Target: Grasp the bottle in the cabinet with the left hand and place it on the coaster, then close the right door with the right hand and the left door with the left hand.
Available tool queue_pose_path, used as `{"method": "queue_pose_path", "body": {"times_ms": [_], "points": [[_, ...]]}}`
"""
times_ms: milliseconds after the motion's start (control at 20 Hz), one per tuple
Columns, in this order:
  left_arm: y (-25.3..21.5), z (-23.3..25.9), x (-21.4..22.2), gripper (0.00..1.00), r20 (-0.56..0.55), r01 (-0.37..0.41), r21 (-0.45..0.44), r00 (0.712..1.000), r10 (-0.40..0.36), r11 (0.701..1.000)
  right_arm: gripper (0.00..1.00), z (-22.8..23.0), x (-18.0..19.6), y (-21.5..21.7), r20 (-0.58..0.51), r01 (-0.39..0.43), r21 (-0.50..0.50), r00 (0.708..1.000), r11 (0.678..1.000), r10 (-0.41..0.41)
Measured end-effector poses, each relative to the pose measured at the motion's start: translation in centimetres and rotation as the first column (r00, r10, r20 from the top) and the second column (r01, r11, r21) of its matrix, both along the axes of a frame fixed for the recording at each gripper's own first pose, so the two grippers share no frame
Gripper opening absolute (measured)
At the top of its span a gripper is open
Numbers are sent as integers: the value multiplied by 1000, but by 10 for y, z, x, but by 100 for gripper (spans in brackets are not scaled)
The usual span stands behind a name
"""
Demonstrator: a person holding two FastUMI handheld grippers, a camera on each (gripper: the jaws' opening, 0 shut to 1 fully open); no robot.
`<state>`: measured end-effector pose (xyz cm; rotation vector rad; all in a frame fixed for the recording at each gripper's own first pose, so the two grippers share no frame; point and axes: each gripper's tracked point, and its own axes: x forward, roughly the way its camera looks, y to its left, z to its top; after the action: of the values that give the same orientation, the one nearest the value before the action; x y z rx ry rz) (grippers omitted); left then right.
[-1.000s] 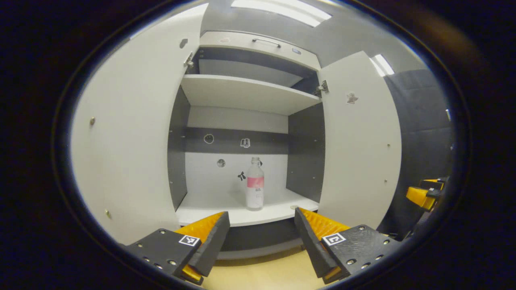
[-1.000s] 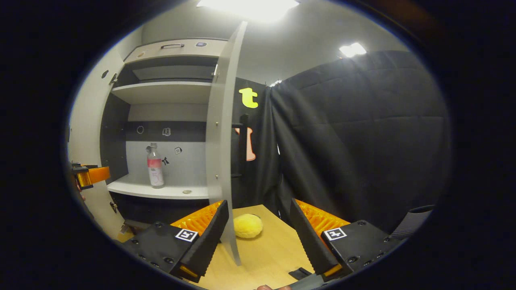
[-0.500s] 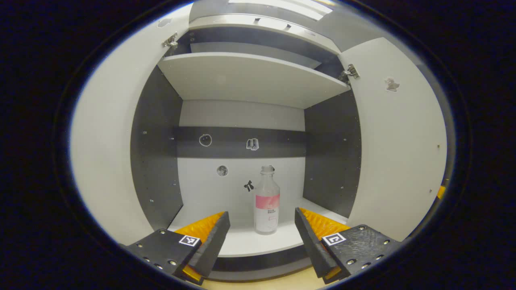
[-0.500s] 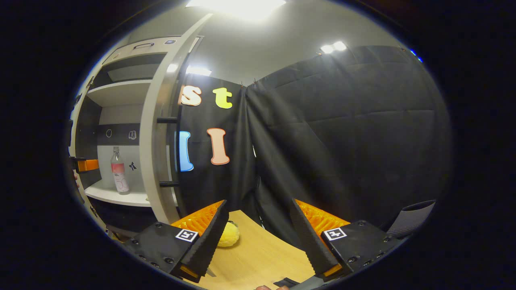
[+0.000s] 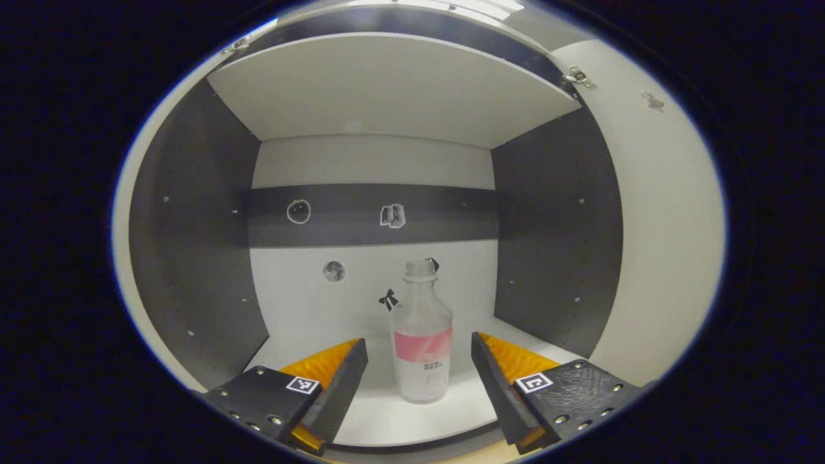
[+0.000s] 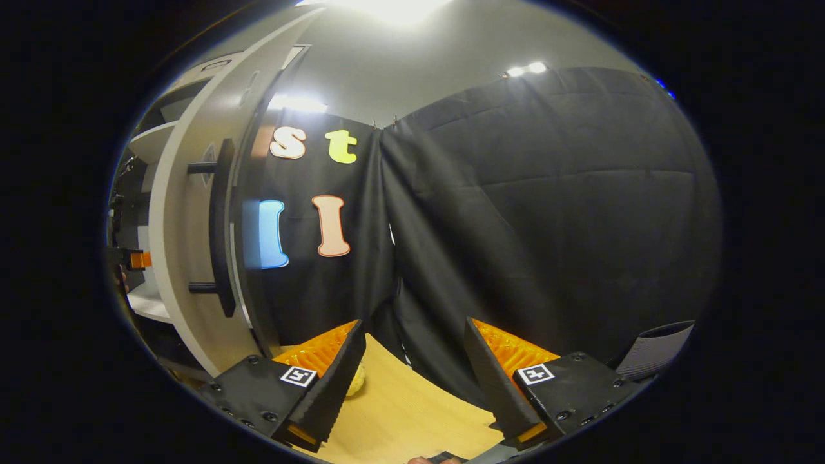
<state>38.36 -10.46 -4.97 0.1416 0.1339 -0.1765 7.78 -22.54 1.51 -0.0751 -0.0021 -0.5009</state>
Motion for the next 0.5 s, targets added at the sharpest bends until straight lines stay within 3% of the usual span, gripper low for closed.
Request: {"method": "queue_pose_path", "body": {"times_ms": [100, 150, 200, 350, 400, 450, 500], "points": [[-6, -7, 13, 94, -3, 1, 5, 1000, -1, 1000, 97, 1, 5, -8, 5, 16, 7, 1000, 1000, -16], [-6, -10, 18, 100, 0, -8, 3, 1000, 8, 1000, 97, 1, 5, -13, 7, 24, 9, 1000, 1000, -24], [-7, -12, 24, 94, -1, -15, -7, 1000, 15, 1000, 97, 1, 6, -18, 6, 31, 10, 999, 999, -31], [-10, -15, 33, 91, -1, -9, -68, 1000, 9, 998, 97, -3, 7, -25, -3, 35, 17, 999, 999, -35], [-8, -15, 35, 91, -1, -14, -79, 1000, 14, 997, 92, -3, 8, -26, -4, 38, 16, 999, 999, -38], [-8, -15, 38, 91, 0, -17, -86, 1000, 17, 996, 97, -3, 9, -28, -5, 40, 17, 999, 999, -40], [-7, -15, 41, 99, 3, -19, -90, 1000, 20, 996, 97, -5, 10, -27, -10, 31, 22, 999, 999, -31]]}}
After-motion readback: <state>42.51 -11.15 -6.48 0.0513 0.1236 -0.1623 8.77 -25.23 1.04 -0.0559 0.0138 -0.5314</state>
